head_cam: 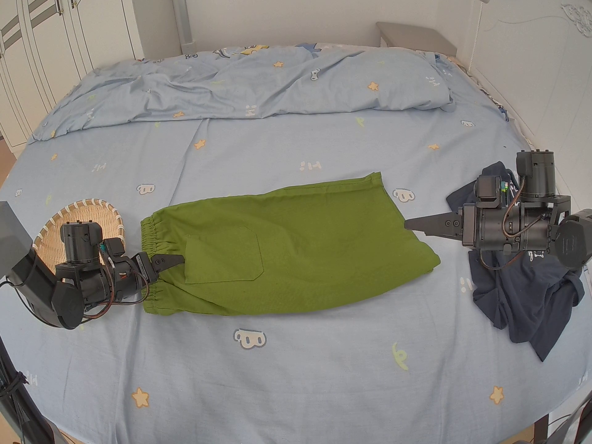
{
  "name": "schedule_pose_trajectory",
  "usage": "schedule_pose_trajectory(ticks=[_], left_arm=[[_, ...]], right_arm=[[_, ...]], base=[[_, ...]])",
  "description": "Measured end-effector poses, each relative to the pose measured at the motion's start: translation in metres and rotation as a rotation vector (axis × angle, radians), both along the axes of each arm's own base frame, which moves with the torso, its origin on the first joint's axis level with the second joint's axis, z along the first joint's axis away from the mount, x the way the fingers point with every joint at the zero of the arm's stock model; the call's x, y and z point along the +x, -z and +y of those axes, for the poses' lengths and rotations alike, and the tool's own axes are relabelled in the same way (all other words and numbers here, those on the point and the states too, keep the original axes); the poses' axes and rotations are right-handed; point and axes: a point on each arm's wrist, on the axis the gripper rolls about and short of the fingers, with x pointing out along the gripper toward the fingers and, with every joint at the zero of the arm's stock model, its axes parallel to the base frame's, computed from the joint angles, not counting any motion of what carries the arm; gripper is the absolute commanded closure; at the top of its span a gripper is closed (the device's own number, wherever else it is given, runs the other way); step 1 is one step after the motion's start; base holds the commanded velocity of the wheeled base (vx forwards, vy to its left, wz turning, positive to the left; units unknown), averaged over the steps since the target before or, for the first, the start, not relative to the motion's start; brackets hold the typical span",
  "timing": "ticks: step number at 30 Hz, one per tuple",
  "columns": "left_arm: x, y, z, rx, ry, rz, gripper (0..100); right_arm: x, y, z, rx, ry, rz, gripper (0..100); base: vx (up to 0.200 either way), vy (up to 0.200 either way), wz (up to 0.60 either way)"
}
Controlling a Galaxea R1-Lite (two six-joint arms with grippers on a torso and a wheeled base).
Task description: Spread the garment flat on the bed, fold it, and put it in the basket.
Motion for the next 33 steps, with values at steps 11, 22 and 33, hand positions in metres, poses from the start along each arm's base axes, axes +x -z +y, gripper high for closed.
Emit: schedule_pose_trajectory(ticks=[11, 22, 33], left_arm=[[0.012, 0.007, 0.000, -0.049, -0.021, 0.016, 100], [0.018, 0.004, 0.002, -0.123, -0.030, 0.035, 100], [0.010, -0.011, -0.002, -0.131, -0.025, 0.037, 100]], right_arm=[[0.002, 0.001, 0.000, 0.000, 0.002, 0.000, 0], [0.006, -0.001, -0.007, 0.008, 0.025, -0.017, 0], [0.036, 0.020, -0.019, -0.019, 0.099, 0.054, 0]], base=[[0.000, 0.000, 0.00], [0.000, 0.000, 0.00], [0.000, 0.000, 0.00]])
